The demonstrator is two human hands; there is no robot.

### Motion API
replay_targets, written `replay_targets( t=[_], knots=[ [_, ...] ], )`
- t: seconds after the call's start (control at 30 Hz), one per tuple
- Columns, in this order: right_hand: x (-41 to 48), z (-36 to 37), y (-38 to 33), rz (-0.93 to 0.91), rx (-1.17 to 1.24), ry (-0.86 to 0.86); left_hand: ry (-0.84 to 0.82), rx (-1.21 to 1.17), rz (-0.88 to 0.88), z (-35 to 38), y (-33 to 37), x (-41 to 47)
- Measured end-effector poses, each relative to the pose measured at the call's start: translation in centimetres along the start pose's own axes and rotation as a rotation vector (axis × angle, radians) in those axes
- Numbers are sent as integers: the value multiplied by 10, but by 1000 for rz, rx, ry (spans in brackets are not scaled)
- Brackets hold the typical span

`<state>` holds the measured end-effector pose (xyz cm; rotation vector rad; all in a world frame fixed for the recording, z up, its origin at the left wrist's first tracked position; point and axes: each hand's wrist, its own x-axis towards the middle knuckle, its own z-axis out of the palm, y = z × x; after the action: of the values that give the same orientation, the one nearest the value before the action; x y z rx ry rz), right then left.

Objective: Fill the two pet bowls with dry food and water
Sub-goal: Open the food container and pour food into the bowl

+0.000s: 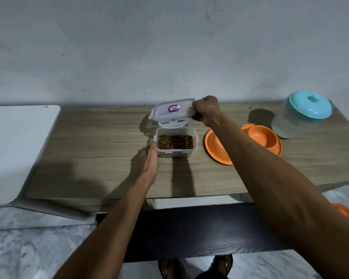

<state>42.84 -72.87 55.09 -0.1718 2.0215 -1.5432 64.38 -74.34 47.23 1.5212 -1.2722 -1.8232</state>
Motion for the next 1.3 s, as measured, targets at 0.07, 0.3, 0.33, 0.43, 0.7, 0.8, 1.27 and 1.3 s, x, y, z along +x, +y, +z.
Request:
replay_targets(
  t=[0.07,0.3,0.33,0.43,0.7,0.8,1.27,1.3],
  knots=[
    [22,5,0,6,-12,44,-26,60,16,-3,-5,6],
    [91,13,40,119,-104,34,-61,31,-12,-8,-9,18],
    [95,15,44,111,-133,22,-49,12,-5,-7,-10,19],
    [119,19,60,91,-218,81,-51,-21,22,-6,-14,21],
    [82,17,59,85,-374,141,-53,54,13,-7,-8,10],
    [56,6,49,67,-388,115,-69,65,-7,-8,-6,8],
    [-54,-17,66,153,-367,-176,-10,172,-35,-13,-7,13],
    [-58,-19,64,171,-336,-199,-38,152,-40,-12,-4,9]
  ],
)
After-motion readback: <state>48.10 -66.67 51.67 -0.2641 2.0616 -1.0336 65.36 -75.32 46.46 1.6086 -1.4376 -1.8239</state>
